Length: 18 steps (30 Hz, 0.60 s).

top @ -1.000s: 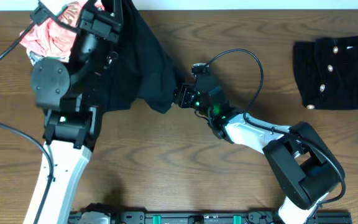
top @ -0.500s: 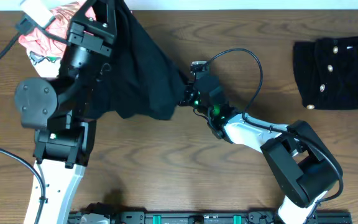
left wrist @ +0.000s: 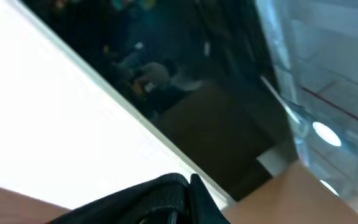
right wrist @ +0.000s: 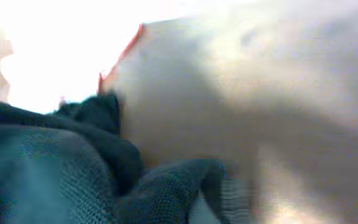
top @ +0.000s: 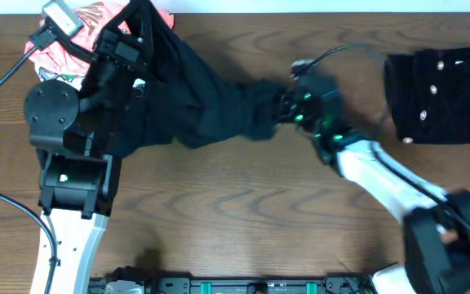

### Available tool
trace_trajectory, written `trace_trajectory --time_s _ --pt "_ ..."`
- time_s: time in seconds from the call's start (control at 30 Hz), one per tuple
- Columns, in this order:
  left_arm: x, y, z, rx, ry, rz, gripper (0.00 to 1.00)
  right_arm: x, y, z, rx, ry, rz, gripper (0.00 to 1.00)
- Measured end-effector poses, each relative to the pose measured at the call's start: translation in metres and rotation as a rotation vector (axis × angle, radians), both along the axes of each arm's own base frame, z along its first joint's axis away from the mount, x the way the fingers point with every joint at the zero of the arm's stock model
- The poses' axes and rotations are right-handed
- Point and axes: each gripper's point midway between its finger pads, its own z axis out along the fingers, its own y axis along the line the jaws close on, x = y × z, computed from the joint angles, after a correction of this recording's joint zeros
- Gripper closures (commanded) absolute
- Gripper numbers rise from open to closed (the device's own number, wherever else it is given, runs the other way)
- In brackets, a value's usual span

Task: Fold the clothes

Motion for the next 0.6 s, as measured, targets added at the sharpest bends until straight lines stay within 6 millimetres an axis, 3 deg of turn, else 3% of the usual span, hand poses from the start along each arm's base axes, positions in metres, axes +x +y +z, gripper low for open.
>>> trace_trajectory --time_s 0.2,0.47,0.6 --pt "0.003 0.017 0.004 0.02 -0.025 0.052 0.94 0.005 -0.038 0.093 -0.037 -0.183 -0.032 0.99" --pt "-0.002 0.018 0.024 0.018 -0.114 0.047 0.94 -0.009 -0.078 0.15 -0.153 -0.166 -0.046 0.99" --pt "-0.014 0.018 0.031 0.03 -0.136 0.044 0.94 -0.028 -0.102 0.193 -0.199 -0.172 -0.074 0.99"
